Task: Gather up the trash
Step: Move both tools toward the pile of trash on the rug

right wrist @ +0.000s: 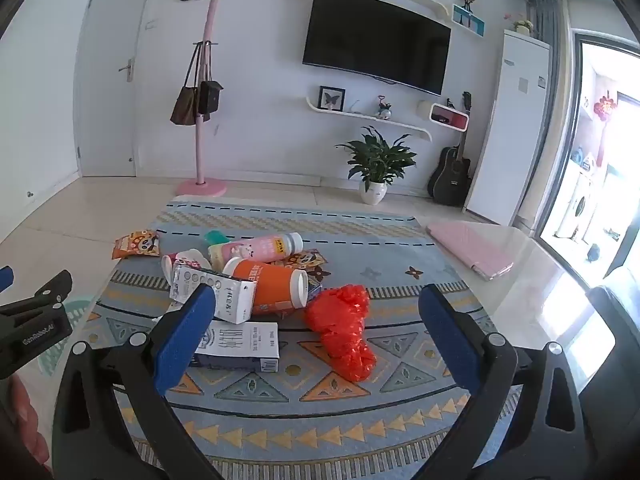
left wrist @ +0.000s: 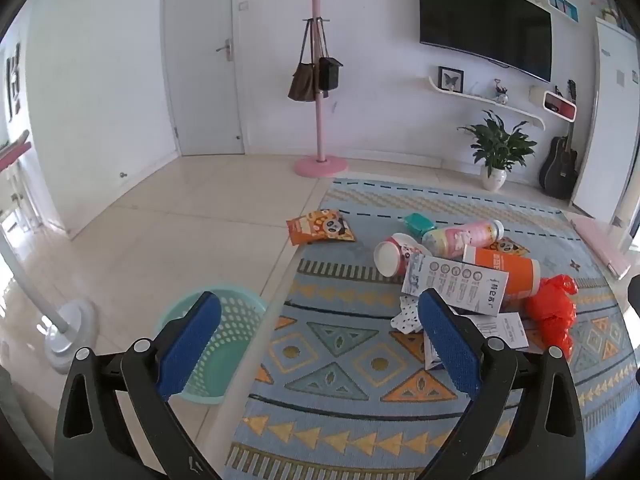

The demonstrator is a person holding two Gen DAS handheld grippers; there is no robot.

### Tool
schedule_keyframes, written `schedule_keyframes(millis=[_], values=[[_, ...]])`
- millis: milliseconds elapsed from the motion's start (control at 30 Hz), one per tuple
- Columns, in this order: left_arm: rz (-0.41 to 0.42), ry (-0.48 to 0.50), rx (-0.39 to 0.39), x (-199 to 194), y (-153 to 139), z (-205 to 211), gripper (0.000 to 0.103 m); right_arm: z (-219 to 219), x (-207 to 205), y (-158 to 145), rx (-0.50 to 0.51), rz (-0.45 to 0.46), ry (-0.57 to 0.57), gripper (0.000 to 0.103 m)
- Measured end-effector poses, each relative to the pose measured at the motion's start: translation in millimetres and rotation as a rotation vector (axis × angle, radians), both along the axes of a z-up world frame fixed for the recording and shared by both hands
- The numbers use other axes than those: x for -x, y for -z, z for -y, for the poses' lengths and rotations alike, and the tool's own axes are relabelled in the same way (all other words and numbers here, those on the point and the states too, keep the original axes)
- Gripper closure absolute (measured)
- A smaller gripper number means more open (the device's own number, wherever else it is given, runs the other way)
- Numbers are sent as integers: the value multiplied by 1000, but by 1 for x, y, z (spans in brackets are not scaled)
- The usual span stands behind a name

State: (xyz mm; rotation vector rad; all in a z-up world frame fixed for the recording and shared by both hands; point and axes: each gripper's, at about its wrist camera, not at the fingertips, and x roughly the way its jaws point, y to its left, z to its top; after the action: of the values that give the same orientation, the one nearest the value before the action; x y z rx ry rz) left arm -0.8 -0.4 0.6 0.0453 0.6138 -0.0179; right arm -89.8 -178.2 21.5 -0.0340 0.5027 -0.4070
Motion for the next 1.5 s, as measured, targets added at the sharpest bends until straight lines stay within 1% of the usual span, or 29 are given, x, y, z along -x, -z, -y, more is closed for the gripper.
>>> schedule_keyframes(millis=[33, 67, 200, 233, 267, 400, 500, 633, 700, 767, 833, 933, 1000, 1033, 1067, 1100, 1233, 1367, 1500], values=[[-6, 3, 10, 0, 0, -1, 7, -2, -1, 0, 1, -2, 0, 6], [-2, 5, 11, 0, 0, -1, 7, 0, -1, 0, -21, 2, -1, 6], [1, 10, 14, 2, 7, -7, 7, -1, -2, -1, -22, 1, -7, 6], [0, 11, 16, 2, 8, -8, 7, 7, 3, 1, -27, 3, -2, 6], [-5, 5, 3, 0, 3, -1, 7, 8, 4, 1, -26, 4, -4, 6], [-7, 2, -19, -4, 1, 0, 7, 10, 6, -4, -27, 1, 2, 6], [-9, -6, -2, -5, 0, -4, 7, 5, 6, -10, -23, 9, 9, 6], [-8, -1, 9, -8, 1, -1, 7, 5, 7, -13, -48, 38, 5, 6], [-8, 1, 13, -10, 5, 1, 7, 3, 3, -7, -73, 35, 1, 6], [-3, 18, 26, -12, 10, 3, 7, 0, 2, 2, -73, 44, 0, 6], [1, 23, 10, -15, 17, 4, 8, -2, 1, 12, -45, 55, 16, 6], [5, 44, 35, -20, 28, 7, 10, -2, -5, 27, -22, 64, 18, 6], [-9, 61, 59, -26, 36, 10, 11, 1, -11, 34, -15, 72, 30, 6], [-16, 65, 64, -30, 39, 12, 12, 5, -14, 37, -33, 89, 18, 6], [-20, 70, 63, -33, 42, 15, 18, 8, -17, 38, -51, 103, -4, 6], [-21, 77, 63, -35, 44, 18, 22, 11, -20, 39, -77, 120, -29, 6], [-18, 70, 51, -43, 48, 29, 21, 9, -40, 37, -55, 108, 24, 6], [-10, 66, 21, -41, 53, 37, 14, 4, -40, 49, -32, 105, 47, 6], [-9, 64, 13, -41, 55, 39, 14, 5, -37, 52, -28, 108, 50, 6]])
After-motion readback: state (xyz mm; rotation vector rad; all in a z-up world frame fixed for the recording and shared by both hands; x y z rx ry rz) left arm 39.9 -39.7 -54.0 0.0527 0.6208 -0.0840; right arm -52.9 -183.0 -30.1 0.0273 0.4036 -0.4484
